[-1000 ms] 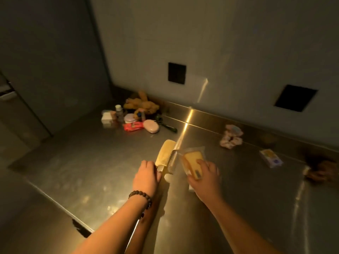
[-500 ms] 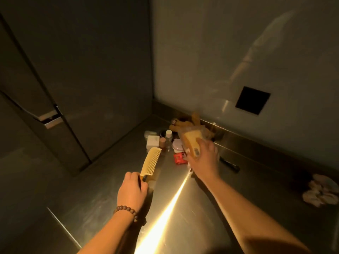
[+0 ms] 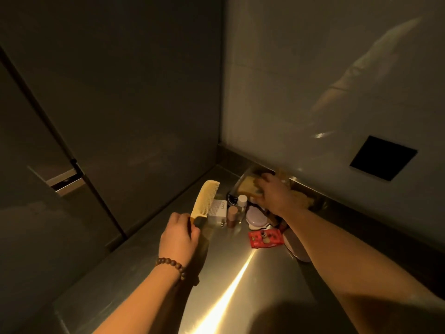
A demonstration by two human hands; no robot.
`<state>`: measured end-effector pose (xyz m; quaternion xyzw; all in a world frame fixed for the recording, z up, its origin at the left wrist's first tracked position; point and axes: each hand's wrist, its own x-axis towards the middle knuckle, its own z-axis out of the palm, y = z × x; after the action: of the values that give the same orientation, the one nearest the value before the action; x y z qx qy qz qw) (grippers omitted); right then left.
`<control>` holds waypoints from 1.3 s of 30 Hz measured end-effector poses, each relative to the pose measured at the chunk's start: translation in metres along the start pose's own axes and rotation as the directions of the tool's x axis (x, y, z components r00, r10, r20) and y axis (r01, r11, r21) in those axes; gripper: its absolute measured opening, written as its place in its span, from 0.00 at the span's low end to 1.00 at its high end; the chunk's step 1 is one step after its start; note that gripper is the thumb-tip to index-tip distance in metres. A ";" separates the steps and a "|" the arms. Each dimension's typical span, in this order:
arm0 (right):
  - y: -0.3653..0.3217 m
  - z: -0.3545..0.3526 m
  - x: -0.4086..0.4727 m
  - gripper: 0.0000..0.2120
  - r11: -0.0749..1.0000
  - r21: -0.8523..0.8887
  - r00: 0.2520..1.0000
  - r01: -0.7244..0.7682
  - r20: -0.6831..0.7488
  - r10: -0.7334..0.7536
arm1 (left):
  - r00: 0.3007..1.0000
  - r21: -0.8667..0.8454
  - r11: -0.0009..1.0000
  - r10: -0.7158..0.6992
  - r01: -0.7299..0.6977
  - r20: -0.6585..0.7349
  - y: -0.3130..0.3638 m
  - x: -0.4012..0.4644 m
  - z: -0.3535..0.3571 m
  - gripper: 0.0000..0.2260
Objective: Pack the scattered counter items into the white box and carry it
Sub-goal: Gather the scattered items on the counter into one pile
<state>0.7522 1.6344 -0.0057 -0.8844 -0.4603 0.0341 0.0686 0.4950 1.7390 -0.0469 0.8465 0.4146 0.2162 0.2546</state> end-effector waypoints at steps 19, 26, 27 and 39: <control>0.006 0.023 -0.029 0.22 0.990 0.131 0.988 0.056 -0.152 -0.036 | 0.976 0.118 0.981 0.134 -0.155 0.174 0.041 0.089 0.085 0.14; 0.001 0.012 -0.046 0.28 0.989 0.147 0.991 0.002 -0.131 0.017 | 0.961 0.056 0.971 0.219 -0.231 0.167 0.048 0.075 0.049 0.21; -0.001 0.007 -0.053 0.29 0.987 0.160 0.991 -0.011 -0.130 0.032 | 0.957 0.055 0.967 0.237 -0.249 0.170 0.053 0.070 0.041 0.22; 0.052 -0.030 -0.248 0.27 0.924 0.284 0.916 -0.256 -0.234 0.326 | 0.812 -0.014 0.842 0.524 -0.539 0.259 0.166 -0.076 0.027 0.28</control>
<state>0.6557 1.3988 0.0152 -0.9239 -0.3003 -0.0226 0.2361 0.5665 1.5833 0.0215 0.9562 0.1322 0.1566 0.2090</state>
